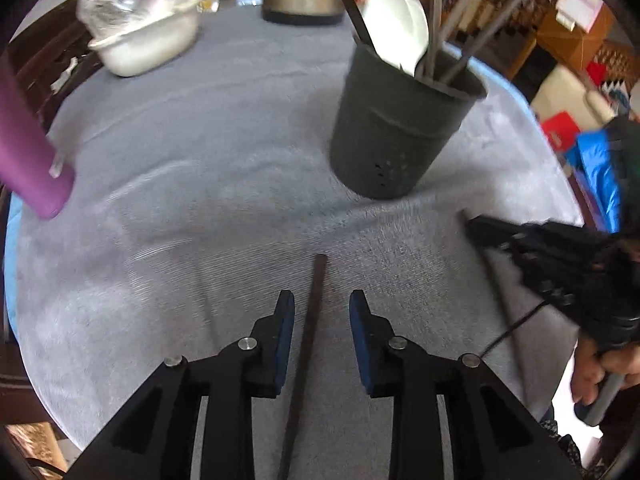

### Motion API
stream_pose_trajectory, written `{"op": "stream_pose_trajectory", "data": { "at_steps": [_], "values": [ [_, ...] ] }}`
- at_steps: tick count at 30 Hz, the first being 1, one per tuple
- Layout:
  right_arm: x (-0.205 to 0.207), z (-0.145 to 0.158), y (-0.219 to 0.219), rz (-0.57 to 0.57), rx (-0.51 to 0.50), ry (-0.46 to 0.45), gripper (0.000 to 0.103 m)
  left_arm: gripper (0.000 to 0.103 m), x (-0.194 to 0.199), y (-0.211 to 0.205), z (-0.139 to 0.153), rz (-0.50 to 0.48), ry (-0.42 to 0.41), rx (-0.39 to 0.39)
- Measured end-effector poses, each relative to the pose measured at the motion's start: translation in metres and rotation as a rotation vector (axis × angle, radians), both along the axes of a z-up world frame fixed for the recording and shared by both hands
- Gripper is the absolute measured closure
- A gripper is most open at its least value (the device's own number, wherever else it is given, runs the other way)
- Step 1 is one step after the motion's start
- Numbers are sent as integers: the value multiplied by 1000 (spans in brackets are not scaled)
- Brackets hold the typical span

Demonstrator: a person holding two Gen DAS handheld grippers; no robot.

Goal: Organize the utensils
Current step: 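Lift the chopstick in the left tool toward the dark gray cup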

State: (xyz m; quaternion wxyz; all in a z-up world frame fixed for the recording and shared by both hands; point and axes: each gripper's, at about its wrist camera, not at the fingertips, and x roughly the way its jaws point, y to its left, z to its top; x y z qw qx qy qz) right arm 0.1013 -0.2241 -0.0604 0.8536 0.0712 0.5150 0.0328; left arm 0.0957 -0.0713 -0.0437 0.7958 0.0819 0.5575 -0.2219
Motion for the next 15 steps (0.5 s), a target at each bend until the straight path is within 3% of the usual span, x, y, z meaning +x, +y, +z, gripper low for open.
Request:
{"op": "stream_pose_trajectory", "data": {
  "at_steps": [5,7,9,12,15],
  "values": [
    [-1,-3,-27,-20,4,55,96,74,18,-26,-14,-21,-2,64],
    [1,-2,-30,-24,-1,75,96,80,23,-28,-14,-14,5,66],
    [3,-2,-33,-15,-11,99,94,92,27,-30,-14,-13,-1,86],
    [7,-3,-29,-1,-14,133,94,95,33,-29,-11,-22,3,90],
    [4,-3,-26,22,-25,106,94,96,34,-28,-7,-15,4,88]
  ]
}}
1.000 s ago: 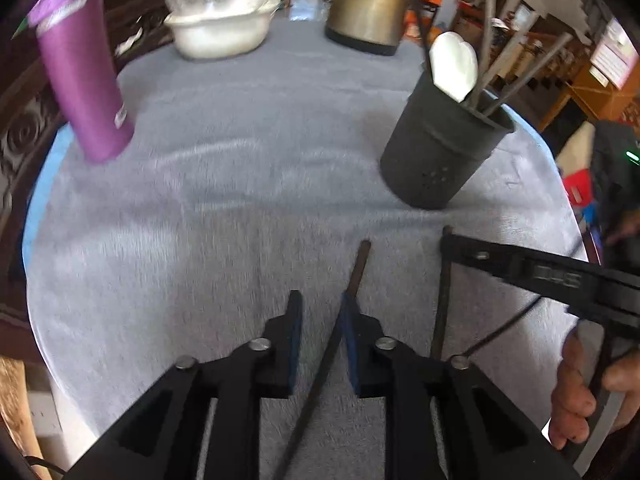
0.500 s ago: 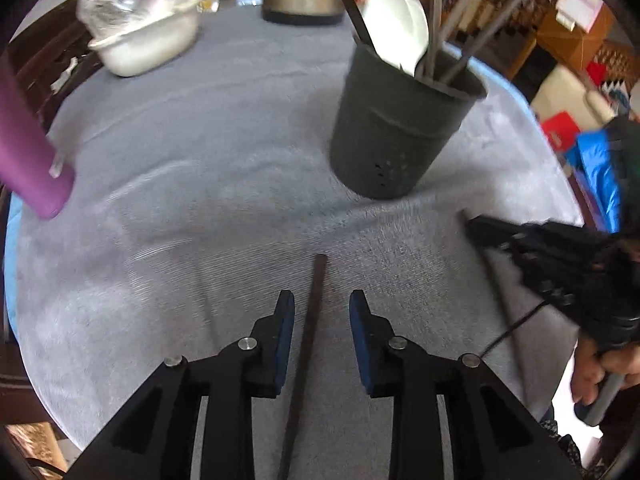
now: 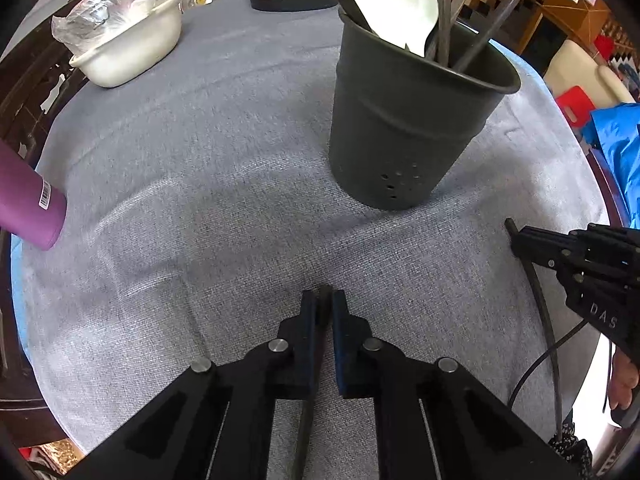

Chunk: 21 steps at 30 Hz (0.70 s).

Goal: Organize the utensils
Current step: 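Lift the chopstick in the left tool toward the dark gray cup, then lower the chopstick into the cup with the left tool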

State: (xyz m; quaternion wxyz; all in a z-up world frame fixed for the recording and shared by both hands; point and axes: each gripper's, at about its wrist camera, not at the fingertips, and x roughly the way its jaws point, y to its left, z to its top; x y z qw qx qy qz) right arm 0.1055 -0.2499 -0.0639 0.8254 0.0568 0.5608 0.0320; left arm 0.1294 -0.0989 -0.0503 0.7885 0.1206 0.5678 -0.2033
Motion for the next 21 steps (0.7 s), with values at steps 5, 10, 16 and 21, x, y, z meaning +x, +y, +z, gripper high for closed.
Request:
{"op": "stream_pose_trajectory", "data": {
  "at_steps": [5,10,16,21],
  "values": [
    [-10,3,1,20,23,-51,97,96,-5,5,4,33,-13,-29],
    [-24,44,-4,38,86,-197,97,96,-15,7,46,36,-97,-99],
    [-36,95,-21,19,155,-417,97,96,-32,11,113,37,-261,-193],
    [-58,134,-22,-6,228,-593,97,96,-41,16,151,62,-369,-243]
  ]
}}
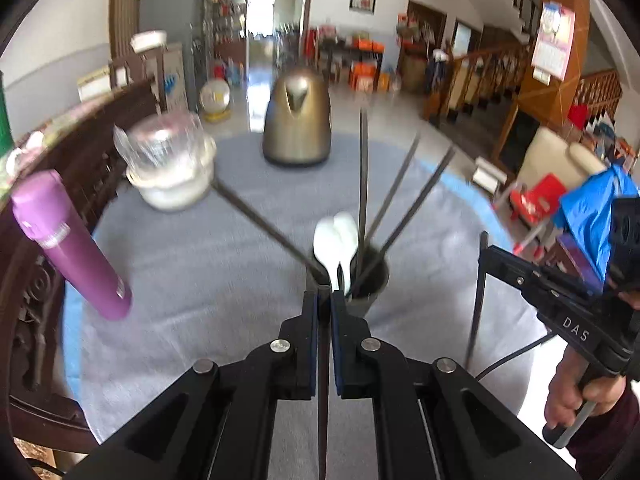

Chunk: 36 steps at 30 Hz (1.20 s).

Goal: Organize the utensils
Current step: 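Lower the chopstick into the cup with the left tool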

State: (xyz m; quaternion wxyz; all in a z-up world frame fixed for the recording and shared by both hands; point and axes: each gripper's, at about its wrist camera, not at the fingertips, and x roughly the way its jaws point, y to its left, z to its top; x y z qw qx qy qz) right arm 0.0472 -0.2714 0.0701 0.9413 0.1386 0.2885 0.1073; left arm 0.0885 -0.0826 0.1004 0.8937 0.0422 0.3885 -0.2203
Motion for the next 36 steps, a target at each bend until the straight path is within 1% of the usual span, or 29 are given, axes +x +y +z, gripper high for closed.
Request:
{"op": "stream_pose_trajectory", "data": {
  "at_steps": [1,3,5,10,16,22,26,29,32,36],
  "values": [
    [-3,4,-2,-8,19,-40,97,96,-2,2,7,8,-19,-13],
    [-11,14,-5,-20,42,-100,97,96,-2,4,9,27,-55,-38],
    [-19,27,-5,-42,48,-169,97,96,-5,6,21,45,-87,-65],
    [-21,50,4,-77,43,-283,97,96,-8,11,47,87,-137,-128],
    [-23,78,4,-102,70,-367,97,97,-11,13,78,102,-189,-179],
    [-21,103,7,-135,80,-448,97,97,-13,9,106,96,-243,-205],
    [-17,113,7,-176,82,-496,97,97,-12,6,122,98,-280,-217],
    [-13,115,12,-211,64,-520,97,97,-11,5,130,107,-308,-226],
    [-4,111,17,-222,41,-512,97,97,-10,3,132,126,-337,-228],
    [6,98,24,-219,16,-466,97,96,-6,1,123,137,-334,-218]
  ]
}}
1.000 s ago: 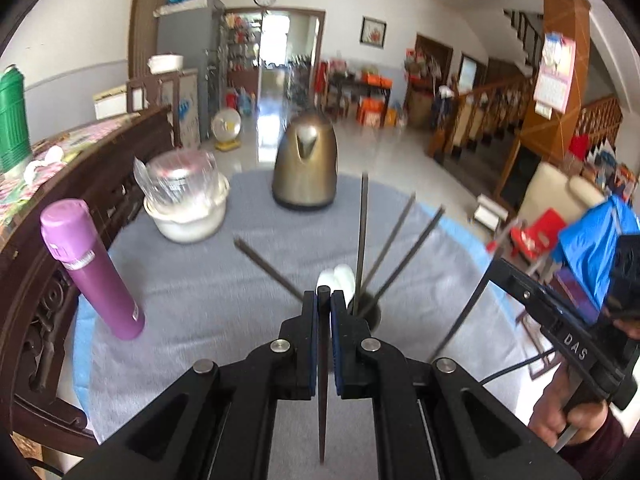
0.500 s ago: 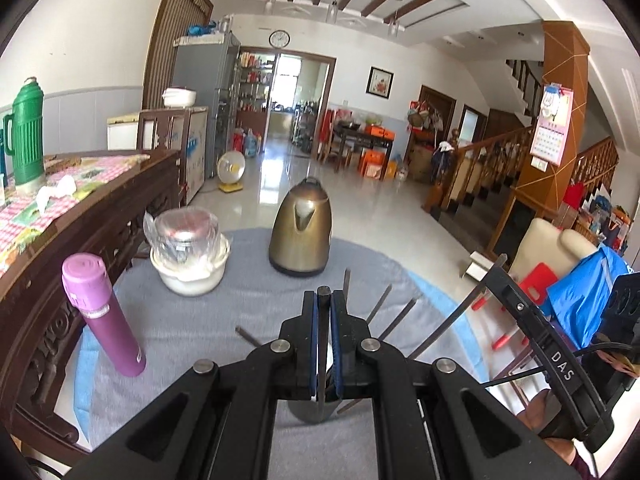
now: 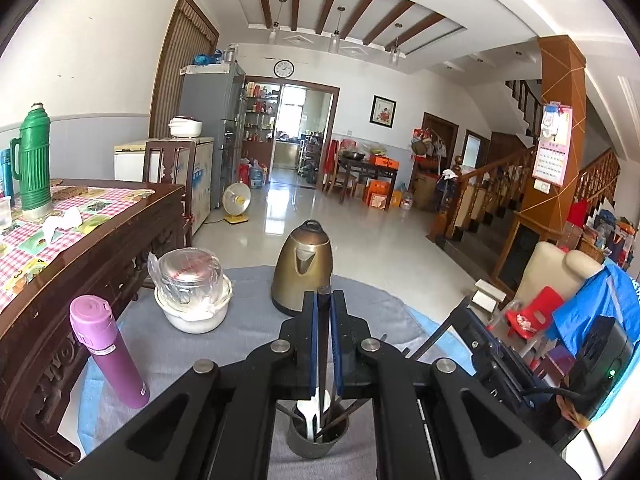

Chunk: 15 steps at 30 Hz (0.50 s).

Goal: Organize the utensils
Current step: 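Lower the chopstick into the cup with the left tool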

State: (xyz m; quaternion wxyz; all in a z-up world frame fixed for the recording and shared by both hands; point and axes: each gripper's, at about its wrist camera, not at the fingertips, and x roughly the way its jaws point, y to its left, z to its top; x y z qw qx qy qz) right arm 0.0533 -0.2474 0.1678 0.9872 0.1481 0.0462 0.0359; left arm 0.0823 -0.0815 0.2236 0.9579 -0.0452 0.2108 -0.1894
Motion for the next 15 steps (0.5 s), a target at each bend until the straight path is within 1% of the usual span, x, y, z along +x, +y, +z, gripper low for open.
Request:
{"op": "stream_pose_trajectory", "data": {
  "at_steps": [3,9,15],
  "values": [
    [4,-9,0,10,5,37,97,97,6,-1,-13,7,32,7],
    [8,-23,0,41,-1,107,97,96,20,-6,-47,7,125,35],
    [5,-32,0,62,-4,147,97,96,19,-1,-63,4,158,45]
  ]
}}
